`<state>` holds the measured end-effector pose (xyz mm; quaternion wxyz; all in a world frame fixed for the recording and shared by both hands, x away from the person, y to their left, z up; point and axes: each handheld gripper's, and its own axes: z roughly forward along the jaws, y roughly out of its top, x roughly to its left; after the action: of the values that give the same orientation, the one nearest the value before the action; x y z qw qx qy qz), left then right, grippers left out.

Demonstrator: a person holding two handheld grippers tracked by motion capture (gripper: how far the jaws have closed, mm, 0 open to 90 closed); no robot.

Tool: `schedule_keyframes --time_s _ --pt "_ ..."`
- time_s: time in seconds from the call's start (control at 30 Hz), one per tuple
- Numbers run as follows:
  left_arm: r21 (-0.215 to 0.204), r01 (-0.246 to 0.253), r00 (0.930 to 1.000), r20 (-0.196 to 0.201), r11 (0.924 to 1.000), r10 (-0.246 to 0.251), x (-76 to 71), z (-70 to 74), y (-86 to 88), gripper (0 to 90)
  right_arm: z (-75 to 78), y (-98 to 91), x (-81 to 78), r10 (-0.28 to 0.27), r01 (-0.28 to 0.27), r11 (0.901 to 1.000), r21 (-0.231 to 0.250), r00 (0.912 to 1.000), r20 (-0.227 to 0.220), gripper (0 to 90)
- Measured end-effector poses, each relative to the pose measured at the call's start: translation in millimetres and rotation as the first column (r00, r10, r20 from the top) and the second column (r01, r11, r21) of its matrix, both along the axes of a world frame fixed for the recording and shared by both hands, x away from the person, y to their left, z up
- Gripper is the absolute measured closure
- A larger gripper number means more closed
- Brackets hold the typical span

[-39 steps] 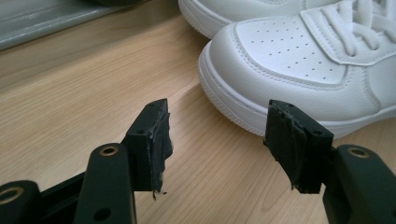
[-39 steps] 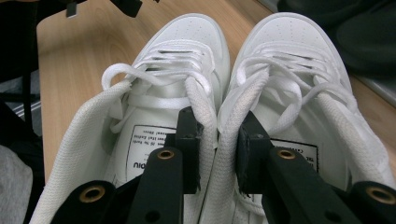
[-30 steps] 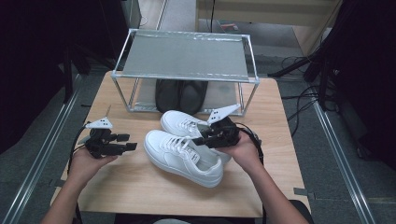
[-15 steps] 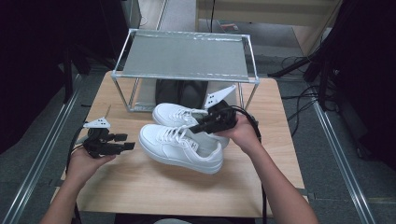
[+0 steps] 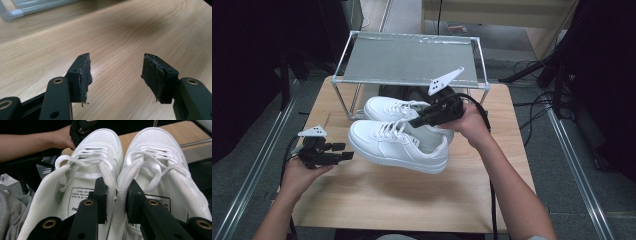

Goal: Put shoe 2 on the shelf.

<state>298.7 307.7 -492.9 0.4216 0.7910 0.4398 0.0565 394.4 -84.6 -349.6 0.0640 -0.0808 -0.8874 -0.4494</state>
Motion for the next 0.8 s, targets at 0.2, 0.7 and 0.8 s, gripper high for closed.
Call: schedule_keyframes --time_s 0.2,0.7,0.8 --pt "-0.010 -0.017 0.9998 -0.006 0.9998 0.017 0.8 -1.5 6.1 40.2 27.0 -2.5 1.7 -0.010 0.010 0.9999 0.012 0.9995 0.030 75.6" --pt "0.014 -0.003 0.9999 -0.010 0.9999 0.004 1.1 -2.5 3.1 39.8 99.0 -4.7 9.5 -0.143 0.139 0.9889 0.053 0.9863 0.082 75.8" --pt "0.020 0.000 0.9999 -0.010 0.9998 0.000 0.9 -2.2 2.2 39.7 104.8 0.0 16.6 -0.211 0.208 0.9774 0.036 0.9738 0.085 75.9"
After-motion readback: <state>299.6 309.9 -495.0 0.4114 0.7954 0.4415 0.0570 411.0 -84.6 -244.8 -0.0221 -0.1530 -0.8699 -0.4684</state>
